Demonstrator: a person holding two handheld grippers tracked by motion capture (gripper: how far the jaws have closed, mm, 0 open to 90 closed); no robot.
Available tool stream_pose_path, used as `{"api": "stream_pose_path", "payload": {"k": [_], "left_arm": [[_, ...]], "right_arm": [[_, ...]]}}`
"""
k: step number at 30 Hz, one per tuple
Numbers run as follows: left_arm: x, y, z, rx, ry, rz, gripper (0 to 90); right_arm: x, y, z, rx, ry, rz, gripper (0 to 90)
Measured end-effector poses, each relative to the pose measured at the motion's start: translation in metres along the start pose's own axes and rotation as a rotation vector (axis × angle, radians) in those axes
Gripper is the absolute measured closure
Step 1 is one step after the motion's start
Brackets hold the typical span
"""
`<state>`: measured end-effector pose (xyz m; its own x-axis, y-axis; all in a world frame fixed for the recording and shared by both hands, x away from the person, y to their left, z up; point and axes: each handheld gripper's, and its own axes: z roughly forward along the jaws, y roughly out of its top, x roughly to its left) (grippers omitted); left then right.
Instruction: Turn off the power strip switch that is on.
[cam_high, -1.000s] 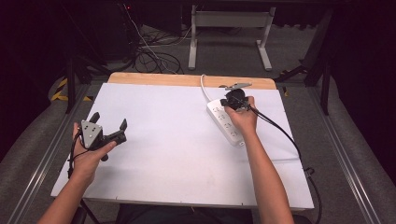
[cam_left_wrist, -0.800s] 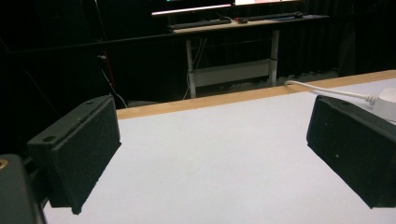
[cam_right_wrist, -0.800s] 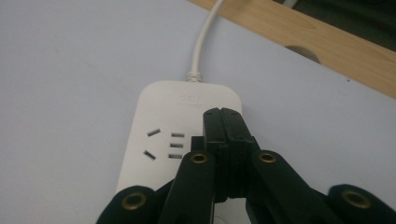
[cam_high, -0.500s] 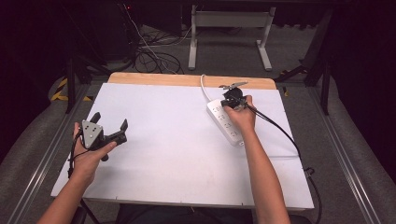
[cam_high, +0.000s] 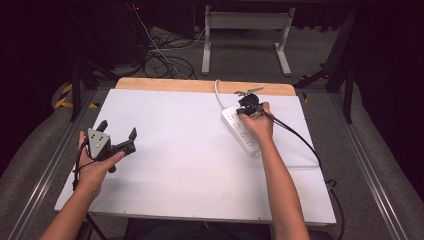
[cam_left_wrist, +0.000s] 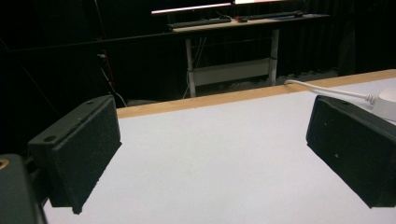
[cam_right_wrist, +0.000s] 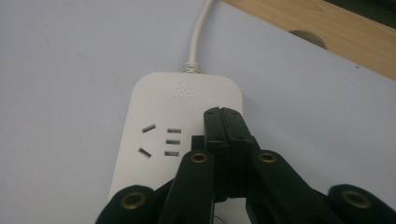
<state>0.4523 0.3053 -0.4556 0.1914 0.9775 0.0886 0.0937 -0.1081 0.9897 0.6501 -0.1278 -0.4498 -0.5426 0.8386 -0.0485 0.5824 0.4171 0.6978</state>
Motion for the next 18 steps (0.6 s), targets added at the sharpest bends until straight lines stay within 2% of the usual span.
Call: {"api": "stream_pose_path", "payload": {"k": [6, 12, 18], "left_arm": [[-0.0017, 0.0002, 0.0011, -0.003, -0.006, 0.002, 3.7], [-0.0031, 0.0007, 0.0031, -0.001, -0.013, 0.001, 3.7], [-0.0052, 0.0009, 0.006, -0.002, -0.026, 0.002, 3.7]], "right_arm": [[-0.0016, 0.001, -0.0002, 0.014, 0.016, 0.031, 90.0], [-0.0011, 0.0036, 0.0005, 0.028, 0.007, 0.031, 90.0], [0.0044, 0.005, 0.0014, 0.032, -0.028, 0.019, 90.0]]}}
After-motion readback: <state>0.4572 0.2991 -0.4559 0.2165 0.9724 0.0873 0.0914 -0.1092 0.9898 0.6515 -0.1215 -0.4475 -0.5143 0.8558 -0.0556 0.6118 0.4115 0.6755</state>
